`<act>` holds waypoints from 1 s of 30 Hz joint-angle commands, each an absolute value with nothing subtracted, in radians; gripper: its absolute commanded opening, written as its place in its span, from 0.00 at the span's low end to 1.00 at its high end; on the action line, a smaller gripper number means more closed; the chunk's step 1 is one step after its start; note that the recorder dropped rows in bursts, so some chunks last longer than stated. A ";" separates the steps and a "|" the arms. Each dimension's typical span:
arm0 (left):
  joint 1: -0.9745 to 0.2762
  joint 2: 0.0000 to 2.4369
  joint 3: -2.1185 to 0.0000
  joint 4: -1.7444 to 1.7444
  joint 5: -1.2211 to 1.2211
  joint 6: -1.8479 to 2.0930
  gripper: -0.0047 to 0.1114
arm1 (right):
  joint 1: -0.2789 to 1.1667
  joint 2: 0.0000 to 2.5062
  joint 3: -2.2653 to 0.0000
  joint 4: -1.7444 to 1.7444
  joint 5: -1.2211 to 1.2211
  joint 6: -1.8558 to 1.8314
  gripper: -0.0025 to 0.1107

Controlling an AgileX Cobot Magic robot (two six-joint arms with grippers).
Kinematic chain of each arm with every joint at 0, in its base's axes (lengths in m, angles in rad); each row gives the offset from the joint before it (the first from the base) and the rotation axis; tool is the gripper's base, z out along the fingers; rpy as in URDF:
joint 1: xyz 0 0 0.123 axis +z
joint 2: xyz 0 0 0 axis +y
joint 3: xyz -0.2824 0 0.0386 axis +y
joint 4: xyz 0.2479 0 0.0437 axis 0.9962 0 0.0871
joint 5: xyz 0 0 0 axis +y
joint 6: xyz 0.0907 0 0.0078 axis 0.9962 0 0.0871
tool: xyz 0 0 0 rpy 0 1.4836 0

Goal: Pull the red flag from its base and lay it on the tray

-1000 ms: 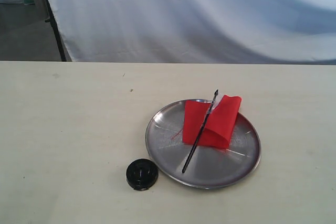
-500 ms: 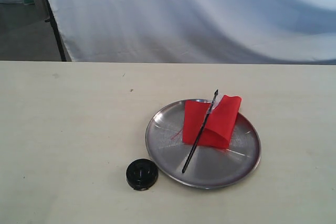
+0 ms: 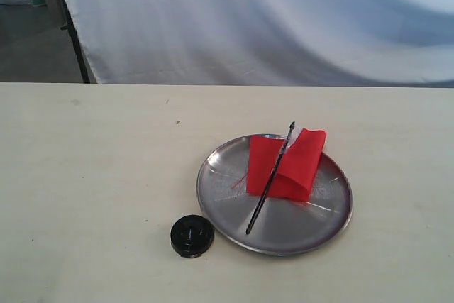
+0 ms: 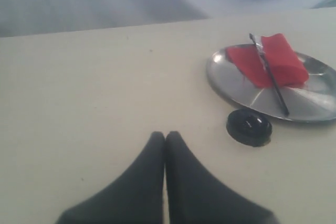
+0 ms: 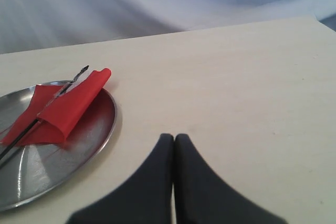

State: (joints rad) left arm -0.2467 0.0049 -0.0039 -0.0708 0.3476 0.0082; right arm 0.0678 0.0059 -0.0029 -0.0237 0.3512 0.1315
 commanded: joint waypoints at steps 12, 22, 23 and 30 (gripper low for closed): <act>-0.001 0.000 0.000 -0.076 0.348 0.000 0.04 | 0.062 0.000 0.000 -0.035 0.349 0.116 0.02; 0.075 0.000 0.000 -0.076 0.348 0.000 0.04 | 0.062 0.000 0.000 -0.035 0.349 0.124 0.02; 0.075 0.000 0.000 -0.076 0.348 0.000 0.04 | 0.062 0.000 0.000 -0.035 0.349 0.127 0.02; 0.074 0.000 0.000 -0.076 0.348 0.000 0.04 | 0.062 0.000 0.000 -0.035 0.349 0.127 0.02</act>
